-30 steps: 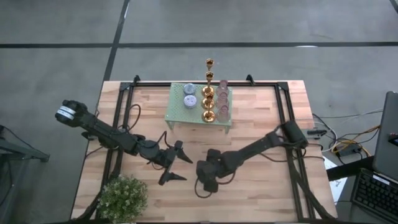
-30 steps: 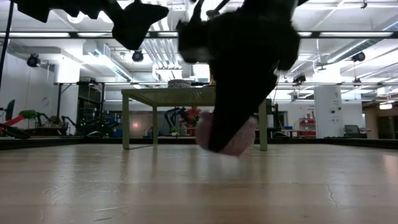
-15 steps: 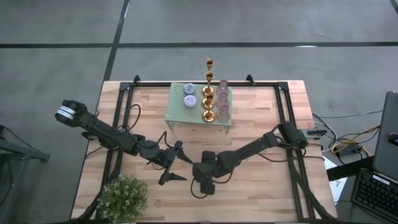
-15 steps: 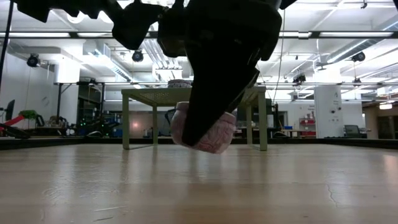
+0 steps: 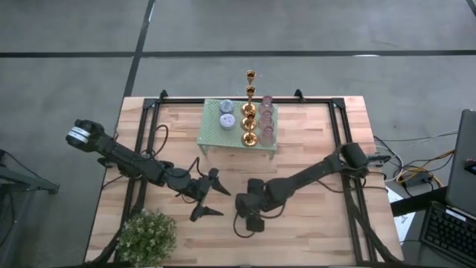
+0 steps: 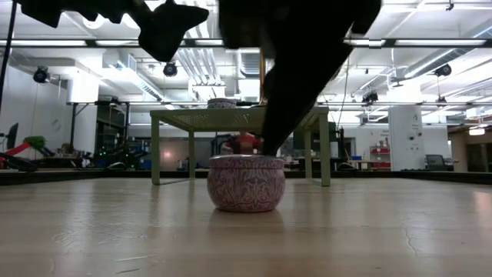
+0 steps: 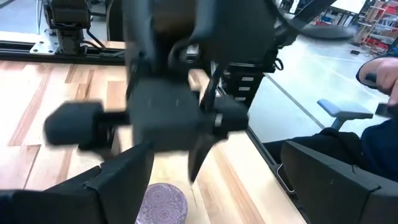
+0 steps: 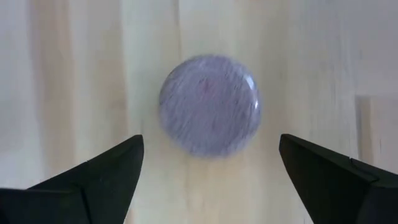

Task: Pick & Place candle stick holders
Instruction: Put the pink scented candle on the shelf

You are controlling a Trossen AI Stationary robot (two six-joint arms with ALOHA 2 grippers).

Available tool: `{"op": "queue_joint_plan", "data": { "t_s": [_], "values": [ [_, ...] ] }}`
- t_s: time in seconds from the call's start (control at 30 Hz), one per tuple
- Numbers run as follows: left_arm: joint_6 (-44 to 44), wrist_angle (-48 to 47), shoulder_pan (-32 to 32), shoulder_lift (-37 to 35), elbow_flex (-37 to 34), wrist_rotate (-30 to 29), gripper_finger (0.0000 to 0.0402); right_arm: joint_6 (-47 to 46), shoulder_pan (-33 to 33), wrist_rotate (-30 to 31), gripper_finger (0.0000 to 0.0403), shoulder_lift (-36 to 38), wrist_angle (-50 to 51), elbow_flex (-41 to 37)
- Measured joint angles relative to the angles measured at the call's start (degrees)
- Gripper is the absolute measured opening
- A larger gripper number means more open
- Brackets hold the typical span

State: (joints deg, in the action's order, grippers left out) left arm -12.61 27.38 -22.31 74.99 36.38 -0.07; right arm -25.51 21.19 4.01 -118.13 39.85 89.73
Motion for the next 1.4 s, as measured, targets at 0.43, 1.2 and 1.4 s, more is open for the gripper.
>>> {"op": "queue_joint_plan", "data": {
  "t_s": [0.43, 1.2, 1.4],
  "values": [
    [-1.15, 0.08, 0.04, 3.65, 1.75, -4.53, 0.0355, -11.22, 8.42, 8.38, 0.0336, 10.62, 5.71, -7.53],
    [-0.91, 0.01, 0.22, 4.97, 2.16, -6.83, 0.0355, -7.25, 11.43, 21.36, 0.0009, 44.83, -26.16, -48.08],
    [-0.86, 0.0, 0.24, 5.01, 2.25, -6.91, 0.0355, -4.84, 11.47, 28.91, 0.0008, 55.49, -32.37, -55.49]
  ]
}}
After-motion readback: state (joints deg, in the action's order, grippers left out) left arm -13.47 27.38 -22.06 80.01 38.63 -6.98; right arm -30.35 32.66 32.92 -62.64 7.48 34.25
